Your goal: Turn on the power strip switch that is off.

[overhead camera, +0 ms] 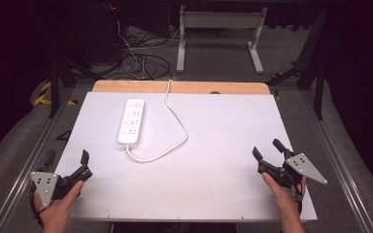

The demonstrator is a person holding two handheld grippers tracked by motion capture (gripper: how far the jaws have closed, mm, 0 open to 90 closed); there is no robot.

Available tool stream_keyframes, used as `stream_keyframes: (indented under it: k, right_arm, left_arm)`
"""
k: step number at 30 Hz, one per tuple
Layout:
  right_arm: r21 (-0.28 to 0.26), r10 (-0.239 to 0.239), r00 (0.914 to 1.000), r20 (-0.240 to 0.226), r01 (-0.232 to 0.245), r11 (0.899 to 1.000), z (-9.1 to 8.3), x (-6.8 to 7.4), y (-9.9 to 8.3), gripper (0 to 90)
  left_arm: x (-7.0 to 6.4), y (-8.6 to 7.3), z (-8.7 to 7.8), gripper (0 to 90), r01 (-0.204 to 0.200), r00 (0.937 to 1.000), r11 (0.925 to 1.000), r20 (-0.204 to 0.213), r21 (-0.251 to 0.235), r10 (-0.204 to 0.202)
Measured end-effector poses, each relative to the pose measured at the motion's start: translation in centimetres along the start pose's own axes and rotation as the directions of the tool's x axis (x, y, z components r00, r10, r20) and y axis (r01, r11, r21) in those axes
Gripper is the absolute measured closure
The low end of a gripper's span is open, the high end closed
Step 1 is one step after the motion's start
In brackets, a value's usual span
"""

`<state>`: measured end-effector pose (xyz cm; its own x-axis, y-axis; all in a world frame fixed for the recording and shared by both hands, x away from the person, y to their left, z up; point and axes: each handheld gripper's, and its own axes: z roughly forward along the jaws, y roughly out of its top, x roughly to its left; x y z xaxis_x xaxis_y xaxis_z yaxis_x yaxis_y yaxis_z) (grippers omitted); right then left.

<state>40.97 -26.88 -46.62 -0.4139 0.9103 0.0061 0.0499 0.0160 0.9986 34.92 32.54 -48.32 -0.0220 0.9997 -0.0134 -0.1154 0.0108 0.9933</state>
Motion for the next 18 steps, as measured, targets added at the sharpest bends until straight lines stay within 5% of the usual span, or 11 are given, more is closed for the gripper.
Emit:
stream_keyframes:
  k: [18]
  right_arm:
    - [0.002,0.004,1.0000,-0.003,-0.004,1.000,-0.04,-0.06,-0.05,21.1]
  left_arm:
    - [0.02,0.00,0.08,5.2,0.001,1.0000,1.0000,0.005,0.001,-0.001]
